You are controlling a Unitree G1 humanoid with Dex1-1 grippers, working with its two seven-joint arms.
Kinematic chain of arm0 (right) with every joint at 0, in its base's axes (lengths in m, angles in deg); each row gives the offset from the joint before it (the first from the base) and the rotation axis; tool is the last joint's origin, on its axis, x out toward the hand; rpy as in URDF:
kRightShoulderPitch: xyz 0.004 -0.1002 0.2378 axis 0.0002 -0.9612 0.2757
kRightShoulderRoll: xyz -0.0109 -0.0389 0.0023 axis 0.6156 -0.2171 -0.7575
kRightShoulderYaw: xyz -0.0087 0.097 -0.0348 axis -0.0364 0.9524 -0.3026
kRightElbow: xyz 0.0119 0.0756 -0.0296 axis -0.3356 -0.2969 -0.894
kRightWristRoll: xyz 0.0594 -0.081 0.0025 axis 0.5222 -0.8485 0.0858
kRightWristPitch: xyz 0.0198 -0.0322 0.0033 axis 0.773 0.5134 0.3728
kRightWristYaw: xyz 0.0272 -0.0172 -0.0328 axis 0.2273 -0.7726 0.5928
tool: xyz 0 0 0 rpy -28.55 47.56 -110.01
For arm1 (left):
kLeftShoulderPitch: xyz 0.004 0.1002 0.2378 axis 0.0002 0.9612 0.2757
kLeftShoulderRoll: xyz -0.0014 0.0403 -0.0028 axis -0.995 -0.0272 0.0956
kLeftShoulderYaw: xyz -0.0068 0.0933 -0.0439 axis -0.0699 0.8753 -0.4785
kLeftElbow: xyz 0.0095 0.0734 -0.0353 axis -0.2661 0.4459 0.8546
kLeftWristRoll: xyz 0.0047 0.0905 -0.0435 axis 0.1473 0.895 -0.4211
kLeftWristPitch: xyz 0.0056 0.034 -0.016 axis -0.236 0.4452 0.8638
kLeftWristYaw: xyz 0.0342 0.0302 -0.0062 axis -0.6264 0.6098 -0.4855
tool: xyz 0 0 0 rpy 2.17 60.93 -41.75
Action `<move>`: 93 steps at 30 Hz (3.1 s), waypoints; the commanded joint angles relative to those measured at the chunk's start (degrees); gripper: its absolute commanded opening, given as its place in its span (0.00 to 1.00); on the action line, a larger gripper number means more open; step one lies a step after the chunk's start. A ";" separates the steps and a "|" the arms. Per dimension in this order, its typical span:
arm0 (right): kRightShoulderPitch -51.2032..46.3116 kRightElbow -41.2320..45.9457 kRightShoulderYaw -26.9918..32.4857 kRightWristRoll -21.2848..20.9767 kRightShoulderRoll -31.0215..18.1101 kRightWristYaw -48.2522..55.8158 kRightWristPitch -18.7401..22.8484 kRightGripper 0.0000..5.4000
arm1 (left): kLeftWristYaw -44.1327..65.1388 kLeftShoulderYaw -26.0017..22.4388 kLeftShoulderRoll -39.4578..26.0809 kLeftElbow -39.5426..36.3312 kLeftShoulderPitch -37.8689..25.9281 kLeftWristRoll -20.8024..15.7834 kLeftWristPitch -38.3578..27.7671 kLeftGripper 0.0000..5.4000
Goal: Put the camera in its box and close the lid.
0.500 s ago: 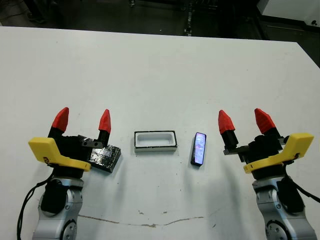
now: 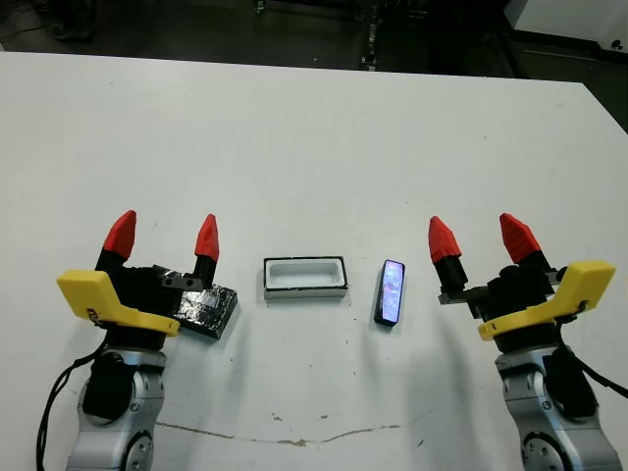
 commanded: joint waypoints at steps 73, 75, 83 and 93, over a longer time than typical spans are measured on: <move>56.09 -28.40 -35.51 -35.80 -42.45 76.53 -37.28 1.00 | -5.11 6.14 5.32 -3.07 7.41 5.54 -1.64 1.00; 56.09 -28.53 -35.62 -36.05 -42.39 76.67 -37.14 1.00 | -5.38 6.43 5.47 -3.23 7.67 6.24 -1.87 1.00; 57.27 -28.09 -36.50 -36.41 -40.94 77.03 -38.90 1.00 | -6.28 7.48 6.16 -3.57 8.68 7.01 -1.94 1.00; 59.64 -30.21 -38.82 -38.98 -36.62 77.80 -37.79 0.96 | -5.98 8.02 6.41 -2.60 9.12 6.00 -3.69 1.00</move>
